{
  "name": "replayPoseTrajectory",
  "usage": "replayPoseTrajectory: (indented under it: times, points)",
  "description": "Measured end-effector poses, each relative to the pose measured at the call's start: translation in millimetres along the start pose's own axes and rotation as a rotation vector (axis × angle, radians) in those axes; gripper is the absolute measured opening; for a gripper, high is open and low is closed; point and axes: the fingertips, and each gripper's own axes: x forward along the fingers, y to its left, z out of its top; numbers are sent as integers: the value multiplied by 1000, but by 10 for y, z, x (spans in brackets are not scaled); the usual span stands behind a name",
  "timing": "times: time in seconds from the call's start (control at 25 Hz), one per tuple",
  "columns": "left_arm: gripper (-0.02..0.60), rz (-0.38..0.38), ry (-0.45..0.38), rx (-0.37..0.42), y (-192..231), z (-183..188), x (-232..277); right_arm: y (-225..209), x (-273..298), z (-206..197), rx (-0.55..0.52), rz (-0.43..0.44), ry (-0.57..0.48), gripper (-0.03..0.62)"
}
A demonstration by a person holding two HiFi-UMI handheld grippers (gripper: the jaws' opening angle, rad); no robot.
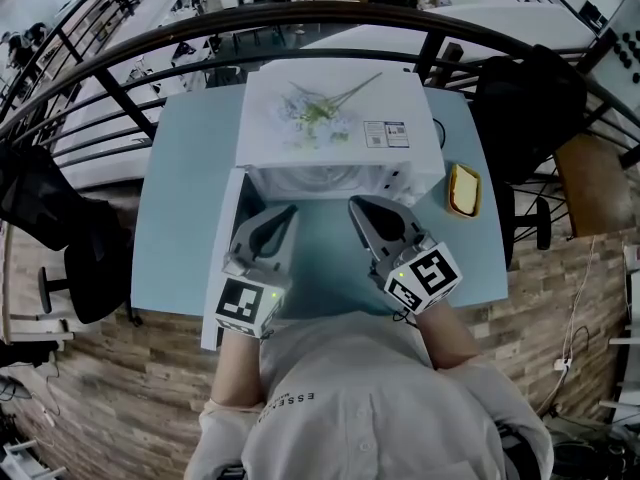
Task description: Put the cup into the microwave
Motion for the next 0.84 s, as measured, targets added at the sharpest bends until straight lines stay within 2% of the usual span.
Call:
replayPoseTrajectory:
  times: [0.52, 0.84]
  points:
    - [2, 24, -4, -4, 57, 14, 15, -22, 36, 1, -19, -18, -3, 15]
    - [2, 1, 13, 27, 21, -20, 66, -38, 63, -62, 15, -17, 6, 15]
